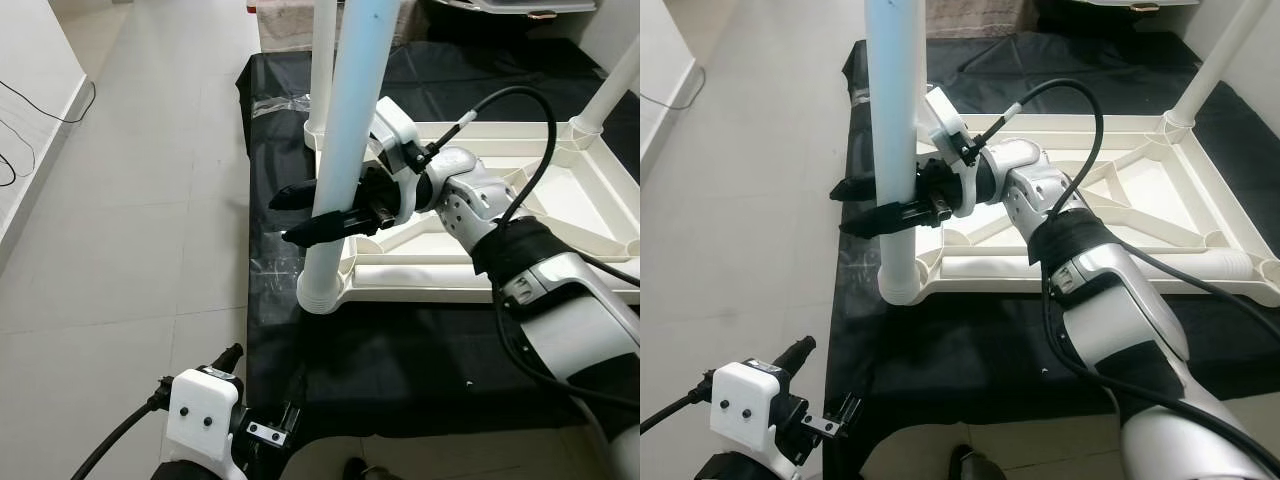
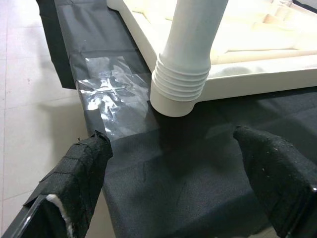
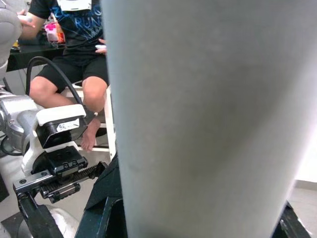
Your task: Building children table
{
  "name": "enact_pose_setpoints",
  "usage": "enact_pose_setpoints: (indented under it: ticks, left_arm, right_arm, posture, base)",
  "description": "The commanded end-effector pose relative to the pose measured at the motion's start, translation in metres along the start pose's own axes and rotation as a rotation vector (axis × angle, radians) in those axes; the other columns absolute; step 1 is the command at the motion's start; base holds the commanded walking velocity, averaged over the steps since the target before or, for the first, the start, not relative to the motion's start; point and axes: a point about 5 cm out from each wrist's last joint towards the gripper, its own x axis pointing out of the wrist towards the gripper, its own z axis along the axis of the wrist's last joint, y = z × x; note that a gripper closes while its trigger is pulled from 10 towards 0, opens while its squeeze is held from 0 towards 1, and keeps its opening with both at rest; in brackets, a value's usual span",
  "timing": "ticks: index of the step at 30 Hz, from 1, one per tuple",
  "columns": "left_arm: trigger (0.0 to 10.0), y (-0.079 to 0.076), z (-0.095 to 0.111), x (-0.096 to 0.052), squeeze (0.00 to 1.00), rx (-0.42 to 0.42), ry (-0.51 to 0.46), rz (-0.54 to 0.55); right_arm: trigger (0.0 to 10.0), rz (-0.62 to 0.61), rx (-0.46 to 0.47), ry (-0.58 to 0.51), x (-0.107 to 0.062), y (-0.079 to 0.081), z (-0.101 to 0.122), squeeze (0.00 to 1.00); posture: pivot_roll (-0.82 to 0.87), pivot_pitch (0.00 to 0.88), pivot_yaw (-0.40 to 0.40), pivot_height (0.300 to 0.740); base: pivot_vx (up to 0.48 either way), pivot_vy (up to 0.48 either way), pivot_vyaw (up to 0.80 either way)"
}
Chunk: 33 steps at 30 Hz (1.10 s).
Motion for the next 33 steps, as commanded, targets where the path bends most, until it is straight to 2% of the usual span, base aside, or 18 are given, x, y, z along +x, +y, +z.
enact_pose_setpoints:
  ticks: [1,13,28,31,33]
  left_arm:
    - [10.0,0.002,-0.005,-0.002,0.0,0.011,0.026,0.009]
    - [10.0,0.002,-0.005,-0.002,0.0,0.008,0.026,0.008]
    - [10.0,0.003,-0.005,-0.002,0.0,0.011,0.024,0.016]
    - [10.0,0.003,-0.005,-0.002,0.0,0.013,0.022,0.018]
    - [10.0,0.004,-0.004,-0.002,0.0,0.016,0.02,0.021]
  right_arm:
    - [10.0,0.002,0.022,0.035,0.0,0.001,-0.009,0.0]
    - [10.0,-0.035,0.0,0.064,-0.011,-0.002,-0.003,0.0]
    - [10.0,-0.007,0.047,0.031,0.002,0.001,-0.021,0.0]
    - [10.0,-0.043,0.043,0.033,0.004,-0.003,-0.028,0.0]
    - [10.0,-0.12,0.051,0.042,0.008,-0.008,-0.036,0.0]
  posture:
    - [0.08,0.22,-0.041,0.74]
    - [0.08,0.227,-0.039,0.74]
    - [0.08,0.231,-0.04,0.74]
    - [0.08,0.231,-0.04,0.74]
    - [0.08,0.231,-0.04,0.74]
  base:
    - [0.0,0.0,0.0]
    - [0.0,0.0,0.0]
    - [0.0,0.0,0.0]
    - [0.0,0.0,0.0]
    - [0.0,0.0,0.0]
